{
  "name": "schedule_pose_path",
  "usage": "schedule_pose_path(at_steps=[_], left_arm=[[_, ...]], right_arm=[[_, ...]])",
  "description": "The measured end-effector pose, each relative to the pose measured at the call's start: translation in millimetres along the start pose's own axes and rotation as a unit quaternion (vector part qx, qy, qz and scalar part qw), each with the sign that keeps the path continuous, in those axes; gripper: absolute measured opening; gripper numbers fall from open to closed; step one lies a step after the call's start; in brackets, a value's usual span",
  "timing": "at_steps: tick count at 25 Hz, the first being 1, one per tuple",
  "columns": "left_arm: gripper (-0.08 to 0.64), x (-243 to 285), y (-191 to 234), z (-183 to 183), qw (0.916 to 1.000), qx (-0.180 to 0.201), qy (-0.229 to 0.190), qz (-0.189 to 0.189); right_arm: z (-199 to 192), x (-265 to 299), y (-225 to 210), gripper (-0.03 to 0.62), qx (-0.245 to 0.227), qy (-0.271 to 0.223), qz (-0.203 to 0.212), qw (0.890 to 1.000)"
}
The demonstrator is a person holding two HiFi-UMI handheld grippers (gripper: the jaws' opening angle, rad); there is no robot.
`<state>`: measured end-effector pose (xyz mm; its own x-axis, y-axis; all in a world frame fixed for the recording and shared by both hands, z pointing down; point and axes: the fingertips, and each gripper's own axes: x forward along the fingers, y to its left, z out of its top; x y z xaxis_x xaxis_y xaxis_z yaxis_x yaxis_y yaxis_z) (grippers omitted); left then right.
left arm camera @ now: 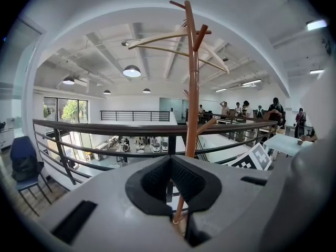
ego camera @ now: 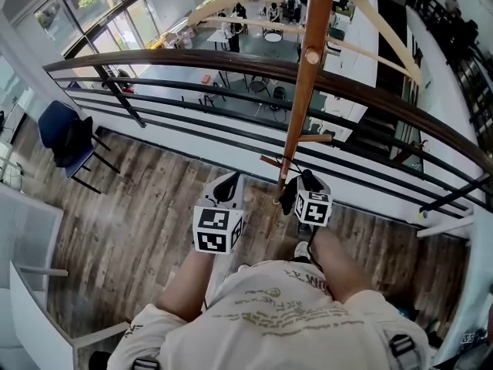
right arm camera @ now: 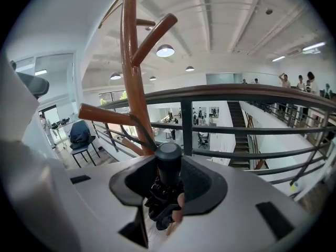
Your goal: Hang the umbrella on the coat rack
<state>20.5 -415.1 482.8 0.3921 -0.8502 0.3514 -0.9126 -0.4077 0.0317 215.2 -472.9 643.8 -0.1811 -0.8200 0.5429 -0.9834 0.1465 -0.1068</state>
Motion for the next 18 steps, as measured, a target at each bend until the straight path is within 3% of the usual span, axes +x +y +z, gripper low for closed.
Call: schedule_pose_path(at_steps=[8,13,18], left_arm=[[0.005,-5.9,2.2,-8.0,0.9999,0.008,0.01,-0.003],[0.005,-7.7,-3.9,-5.7,0.9998,0.014,0.01,-0.008],[0.005,-8.8,-8.9,-8.3,0.9997,0.019,0.014,-0.011]], right_arm=[[-27.4,12.9,-10.2,0.138,0.001,0.038,-0.018,0.999],[-37.1,15.6,0.8,0.138,-0.034,0.047,-0.009,0.998],[-30.0,14.7,5.6,0.121,-0.059,0.021,-0.007,0.998]])
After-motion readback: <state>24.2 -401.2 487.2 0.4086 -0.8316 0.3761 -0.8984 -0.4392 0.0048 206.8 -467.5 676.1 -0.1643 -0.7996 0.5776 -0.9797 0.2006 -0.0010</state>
